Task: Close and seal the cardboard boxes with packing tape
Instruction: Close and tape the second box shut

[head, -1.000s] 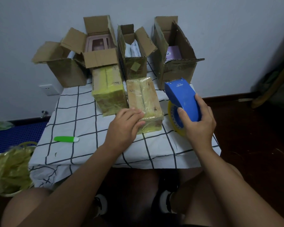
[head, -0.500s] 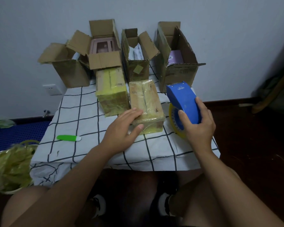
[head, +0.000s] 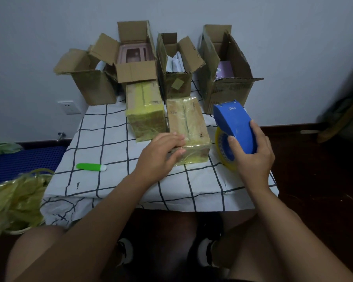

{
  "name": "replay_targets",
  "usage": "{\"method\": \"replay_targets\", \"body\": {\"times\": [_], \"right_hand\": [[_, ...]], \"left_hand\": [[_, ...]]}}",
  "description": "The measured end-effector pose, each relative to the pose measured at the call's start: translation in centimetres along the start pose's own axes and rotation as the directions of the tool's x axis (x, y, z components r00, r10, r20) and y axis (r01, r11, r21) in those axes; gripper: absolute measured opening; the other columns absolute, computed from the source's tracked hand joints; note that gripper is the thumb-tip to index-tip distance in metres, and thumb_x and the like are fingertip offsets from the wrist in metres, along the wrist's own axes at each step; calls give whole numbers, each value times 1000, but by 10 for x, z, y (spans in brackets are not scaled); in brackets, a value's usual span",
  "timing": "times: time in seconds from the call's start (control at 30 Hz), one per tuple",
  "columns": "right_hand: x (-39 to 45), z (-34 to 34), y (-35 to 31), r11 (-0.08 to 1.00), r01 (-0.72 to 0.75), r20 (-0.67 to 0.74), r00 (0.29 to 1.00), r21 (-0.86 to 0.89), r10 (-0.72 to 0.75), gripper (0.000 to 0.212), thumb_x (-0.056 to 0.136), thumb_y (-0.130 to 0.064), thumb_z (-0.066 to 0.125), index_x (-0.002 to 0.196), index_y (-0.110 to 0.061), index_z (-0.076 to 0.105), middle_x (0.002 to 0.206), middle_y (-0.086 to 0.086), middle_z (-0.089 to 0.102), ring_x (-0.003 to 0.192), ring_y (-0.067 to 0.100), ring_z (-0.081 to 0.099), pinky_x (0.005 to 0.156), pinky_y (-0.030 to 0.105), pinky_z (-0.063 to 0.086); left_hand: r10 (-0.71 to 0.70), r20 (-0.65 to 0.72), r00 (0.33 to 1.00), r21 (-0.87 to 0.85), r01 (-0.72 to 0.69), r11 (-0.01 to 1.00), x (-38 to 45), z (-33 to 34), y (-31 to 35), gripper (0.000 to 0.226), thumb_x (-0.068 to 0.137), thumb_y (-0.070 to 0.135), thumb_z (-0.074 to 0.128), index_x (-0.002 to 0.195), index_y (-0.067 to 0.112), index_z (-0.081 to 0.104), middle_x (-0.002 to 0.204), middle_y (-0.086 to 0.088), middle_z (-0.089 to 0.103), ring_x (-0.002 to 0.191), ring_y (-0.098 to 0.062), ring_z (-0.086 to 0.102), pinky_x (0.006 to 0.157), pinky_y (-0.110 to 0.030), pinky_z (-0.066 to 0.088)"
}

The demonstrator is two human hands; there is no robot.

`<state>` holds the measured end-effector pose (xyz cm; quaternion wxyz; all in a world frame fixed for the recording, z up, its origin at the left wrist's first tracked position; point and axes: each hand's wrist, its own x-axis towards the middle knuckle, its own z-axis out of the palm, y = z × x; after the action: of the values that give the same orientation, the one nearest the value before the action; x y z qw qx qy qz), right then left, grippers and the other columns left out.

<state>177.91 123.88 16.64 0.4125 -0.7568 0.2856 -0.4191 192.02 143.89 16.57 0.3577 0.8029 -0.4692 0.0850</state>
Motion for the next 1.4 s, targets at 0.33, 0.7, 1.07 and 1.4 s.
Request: {"method": "replay_targets", "body": {"times": [0.33,0.7,1.07,1.4], "right_hand": [[-1,-1,-1,1000,-3,-5,1000,-4,3,64,85,-37,75,143,-27,50,114,-8,47,95,-2,50,81,18,44],[0,-1,-3,1000,-14,6,1000,-21,15,63,87,-34,75,144,-26,50,115,-8,47,100,1,47,78,9,37],[-2,-2,-3,1000,-9,18,1000,-28,10,64,87,-33,74,145,-25,48,115,-7,46,96,1,48,77,10,39],[-1,-2,-1,999,-18,10,1000,-31,19,64,87,-35,74,145,-27,48,114,-6,47,100,7,49,78,16,41]], "left_hand": [[-34,30,999,-15,34,999,1,-3,1,29,90,23,64,117,17,70,123,9,66,124,-14,51,98,-35,46],[-313,-23,950,-292,293,911,-22,-10,20,39,94,27,64,131,35,57,135,20,45,118,19,40,93,3,27],[-103,121,987,32,100,994,-1,-26,0,18,94,25,60,106,16,70,91,7,51,81,-17,54,68,-38,50],[31,202,979,189,-70,979,0,-29,1,16,94,21,63,106,11,61,99,-4,57,83,-27,57,61,-36,47]]}}
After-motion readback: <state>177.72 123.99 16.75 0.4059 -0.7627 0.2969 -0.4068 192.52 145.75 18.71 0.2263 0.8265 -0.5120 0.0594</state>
